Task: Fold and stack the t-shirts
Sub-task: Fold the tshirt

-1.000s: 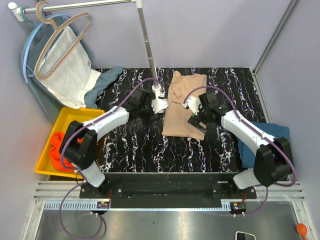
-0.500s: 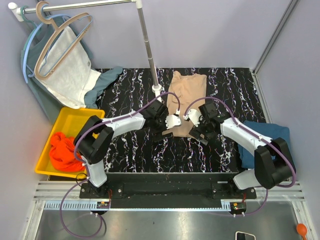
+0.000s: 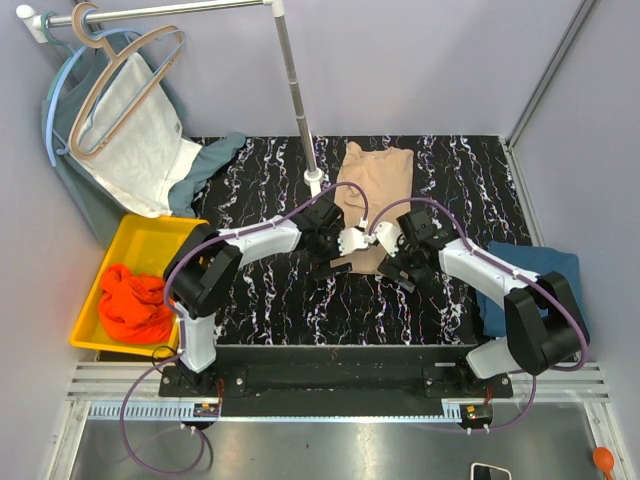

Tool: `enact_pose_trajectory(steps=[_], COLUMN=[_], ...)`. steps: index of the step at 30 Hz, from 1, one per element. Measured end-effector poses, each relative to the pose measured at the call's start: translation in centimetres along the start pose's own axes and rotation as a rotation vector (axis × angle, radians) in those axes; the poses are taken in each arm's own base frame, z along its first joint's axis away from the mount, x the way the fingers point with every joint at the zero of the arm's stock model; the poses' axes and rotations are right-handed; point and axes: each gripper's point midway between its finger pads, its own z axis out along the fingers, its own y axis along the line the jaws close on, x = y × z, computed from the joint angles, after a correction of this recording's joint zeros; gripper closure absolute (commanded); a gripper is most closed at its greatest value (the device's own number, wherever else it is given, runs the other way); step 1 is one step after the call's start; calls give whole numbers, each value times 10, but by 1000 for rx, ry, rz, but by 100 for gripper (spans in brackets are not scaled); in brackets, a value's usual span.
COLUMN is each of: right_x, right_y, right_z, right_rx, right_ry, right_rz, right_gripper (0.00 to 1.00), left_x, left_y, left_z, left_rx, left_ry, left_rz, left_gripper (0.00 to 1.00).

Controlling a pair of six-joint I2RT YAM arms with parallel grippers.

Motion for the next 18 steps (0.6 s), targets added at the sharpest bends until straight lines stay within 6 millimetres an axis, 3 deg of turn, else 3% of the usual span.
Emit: enact_pose_trajectory(steps=[5, 13, 18], right_x=[5, 10, 27], right_y=[3, 5, 15], right_z=[4, 1, -7], right_rx=[-2, 12, 23], right_ry=[3, -19, -34], right_rz=[-2, -18, -66], right_gripper=[13, 15, 15], left_x=[1, -3, -7], left_y=[0, 0, -1], left_z=[5, 9, 11], left_rx=[16, 37, 44], left_ry=[11, 0, -11], left_rz=[7, 9, 12], left_gripper=[15, 18, 22])
